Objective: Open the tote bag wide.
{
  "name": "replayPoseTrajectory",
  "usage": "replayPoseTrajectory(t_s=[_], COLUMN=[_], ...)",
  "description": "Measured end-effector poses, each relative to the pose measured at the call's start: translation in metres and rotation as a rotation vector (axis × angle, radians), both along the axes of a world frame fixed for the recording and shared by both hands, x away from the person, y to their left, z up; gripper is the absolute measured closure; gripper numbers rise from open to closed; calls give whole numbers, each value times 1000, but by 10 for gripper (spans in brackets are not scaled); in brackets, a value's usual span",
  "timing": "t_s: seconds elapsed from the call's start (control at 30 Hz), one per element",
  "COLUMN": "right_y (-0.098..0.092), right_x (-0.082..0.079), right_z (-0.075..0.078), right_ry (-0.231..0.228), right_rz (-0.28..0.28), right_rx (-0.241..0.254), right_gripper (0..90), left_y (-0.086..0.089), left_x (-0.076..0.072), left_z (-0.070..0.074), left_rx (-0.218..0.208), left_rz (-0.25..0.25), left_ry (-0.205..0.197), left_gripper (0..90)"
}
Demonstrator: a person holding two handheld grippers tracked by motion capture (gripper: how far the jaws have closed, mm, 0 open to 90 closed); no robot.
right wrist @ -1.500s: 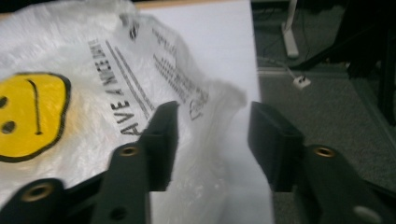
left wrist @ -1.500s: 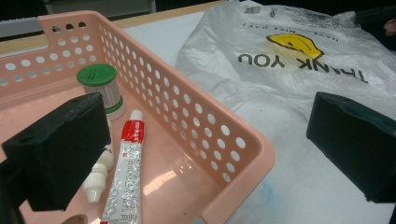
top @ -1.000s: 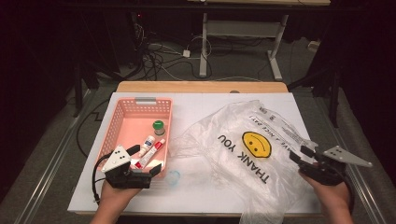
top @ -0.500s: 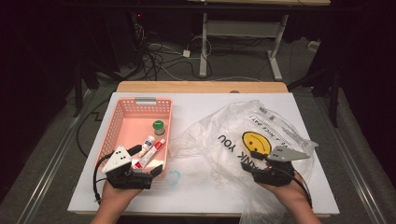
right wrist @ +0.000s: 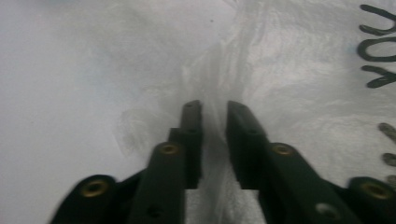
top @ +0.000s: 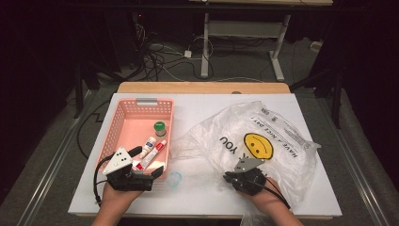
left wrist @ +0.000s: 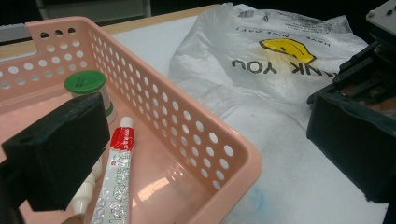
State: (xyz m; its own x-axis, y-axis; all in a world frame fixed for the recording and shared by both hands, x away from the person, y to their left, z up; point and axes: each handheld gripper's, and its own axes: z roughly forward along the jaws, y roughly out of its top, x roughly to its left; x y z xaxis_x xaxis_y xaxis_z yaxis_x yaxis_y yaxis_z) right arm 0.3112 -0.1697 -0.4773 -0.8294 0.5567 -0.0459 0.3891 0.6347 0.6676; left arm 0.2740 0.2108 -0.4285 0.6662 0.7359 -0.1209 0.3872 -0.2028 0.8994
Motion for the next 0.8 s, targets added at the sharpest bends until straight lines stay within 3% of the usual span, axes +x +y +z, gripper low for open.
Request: replayPoseTrajectory(t_s=[0.23,0.47,0.53,0.6,0.8], right_y=[-5,0,2,3,0], right_x=[13,29,29,24,19], right_z=[-3,-3,0,7,15], right_ry=[-3,-38,-61,-95,-122], right_rz=[-82,-152,-155,-121,-108], right_rx=[45,97,128,159,211], right_gripper=[900,900,900,900,900], left_y=[-1,1,2,2,0], left_x=[1,1,1,1,0], left_z=[0,1,1,0,0], left_rx=[-1,-8,-8,-9,-10], left_rz=[-5,-3,-4,-3,-5], left_ry=[1,-2,-3,-2,0], left_gripper=[0,0,0,0,0])
